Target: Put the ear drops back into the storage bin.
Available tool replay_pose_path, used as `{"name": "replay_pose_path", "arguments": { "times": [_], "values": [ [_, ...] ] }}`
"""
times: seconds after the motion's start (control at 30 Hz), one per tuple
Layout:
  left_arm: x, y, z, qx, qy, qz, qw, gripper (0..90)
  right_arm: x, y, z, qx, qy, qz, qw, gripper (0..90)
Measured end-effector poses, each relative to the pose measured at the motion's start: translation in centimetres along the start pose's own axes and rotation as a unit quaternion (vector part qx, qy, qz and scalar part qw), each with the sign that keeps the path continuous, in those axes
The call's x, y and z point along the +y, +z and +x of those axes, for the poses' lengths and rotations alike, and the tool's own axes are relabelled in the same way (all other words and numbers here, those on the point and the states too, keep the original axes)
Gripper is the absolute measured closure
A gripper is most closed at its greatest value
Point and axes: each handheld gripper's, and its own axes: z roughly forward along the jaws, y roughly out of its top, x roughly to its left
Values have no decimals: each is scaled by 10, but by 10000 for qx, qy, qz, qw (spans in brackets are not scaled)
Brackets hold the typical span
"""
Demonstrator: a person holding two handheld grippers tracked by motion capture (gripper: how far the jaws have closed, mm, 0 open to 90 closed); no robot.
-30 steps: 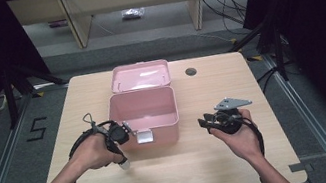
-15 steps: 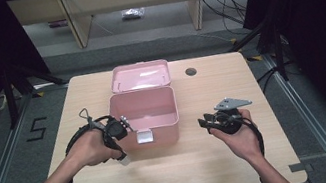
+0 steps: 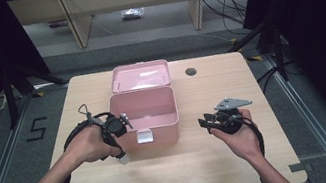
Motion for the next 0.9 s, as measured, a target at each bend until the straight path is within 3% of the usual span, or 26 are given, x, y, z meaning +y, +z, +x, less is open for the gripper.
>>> {"name": "replay_pose_path", "arguments": {
  "times": [0.13, 0.17, 0.37, 0.4, 0.57, 0.73, 0.8, 0.9],
  "values": [
    [1, -1, 1, 9, 6, 43, 10000, 714, 0, -1, 0, -53, -5, 19, 10000, 669],
    [2, -2, 1, 12, 15, 55, 10000, 714, -1, 0, 2, -20, 170, 0, 9999, 669],
    [3, -6, 1, 24, 18, 25, 10000, 714, 0, -1, 1, -79, 51, 28, 10000, 669],
    [4, -8, 2, 30, 61, 43, 10000, 714, 0, 0, 0, 2, 32, 31, 10000, 669],
    [4, -14, 2, 41, -16, -116, 9999, 714, 2, -2, 1, -69, 92, 75, 9999, 669],
    [6, -20, 3, 93, 33, -60, 9999, 714, 1, -2, 2, -44, 168, 106, 9998, 669],
    [6, -21, 3, 90, 22, -85, 9999, 714, 2, -2, 0, -68, 29, 62, 10000, 669],
    [7, -23, 4, 86, 27, -105, 9999, 714, 1, -3, 2, -64, 194, 112, 9997, 670]
  ]
}}
